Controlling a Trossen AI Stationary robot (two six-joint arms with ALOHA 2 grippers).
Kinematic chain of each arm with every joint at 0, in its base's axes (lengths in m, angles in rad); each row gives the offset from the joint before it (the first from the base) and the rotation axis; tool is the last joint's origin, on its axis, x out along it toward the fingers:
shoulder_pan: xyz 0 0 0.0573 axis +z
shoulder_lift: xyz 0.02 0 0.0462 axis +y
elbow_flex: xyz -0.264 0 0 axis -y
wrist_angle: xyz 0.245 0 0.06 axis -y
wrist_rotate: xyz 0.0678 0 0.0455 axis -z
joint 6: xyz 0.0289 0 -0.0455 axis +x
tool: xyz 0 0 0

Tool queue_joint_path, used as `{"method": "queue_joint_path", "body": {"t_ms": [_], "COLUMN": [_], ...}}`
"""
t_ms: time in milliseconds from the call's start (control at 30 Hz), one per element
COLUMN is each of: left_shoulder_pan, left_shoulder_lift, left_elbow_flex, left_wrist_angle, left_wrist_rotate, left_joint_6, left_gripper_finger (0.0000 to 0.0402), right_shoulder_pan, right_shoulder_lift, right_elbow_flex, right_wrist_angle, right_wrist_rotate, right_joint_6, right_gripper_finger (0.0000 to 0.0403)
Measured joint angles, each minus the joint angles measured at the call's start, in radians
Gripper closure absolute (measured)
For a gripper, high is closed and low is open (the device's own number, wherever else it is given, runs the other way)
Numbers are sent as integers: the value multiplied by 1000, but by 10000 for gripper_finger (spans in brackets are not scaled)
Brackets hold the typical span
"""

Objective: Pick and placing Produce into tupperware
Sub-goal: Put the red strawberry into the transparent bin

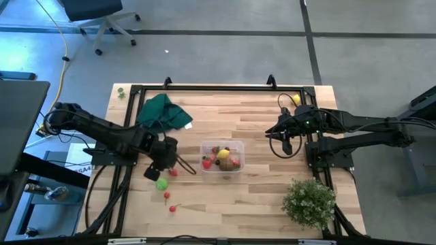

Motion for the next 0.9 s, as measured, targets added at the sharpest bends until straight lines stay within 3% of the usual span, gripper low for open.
{"method": "queue_joint_path", "body": {"t_ms": [333, 700, 900], "left_shoulder_pan": [4, -5, -40], "left_shoulder_lift": [8, 90, 131], "left_elbow_flex": [-13, -13, -13], "left_wrist_angle": [53, 95, 124], "left_wrist_rotate": [5, 35, 43], "left_joint_6": [133, 184, 223], "left_gripper_finger": [291, 188, 171], "right_shoulder_pan": [0, 0, 0], "right_shoulder_lift": [0, 0, 0], "right_elbow_flex": [0, 0, 0], "right_wrist_angle": [-1, 0, 0], "right_wrist_rotate": [0, 0, 0], "right_joint_6": [0, 0, 0], "right_gripper_finger": [340, 340, 340]}}
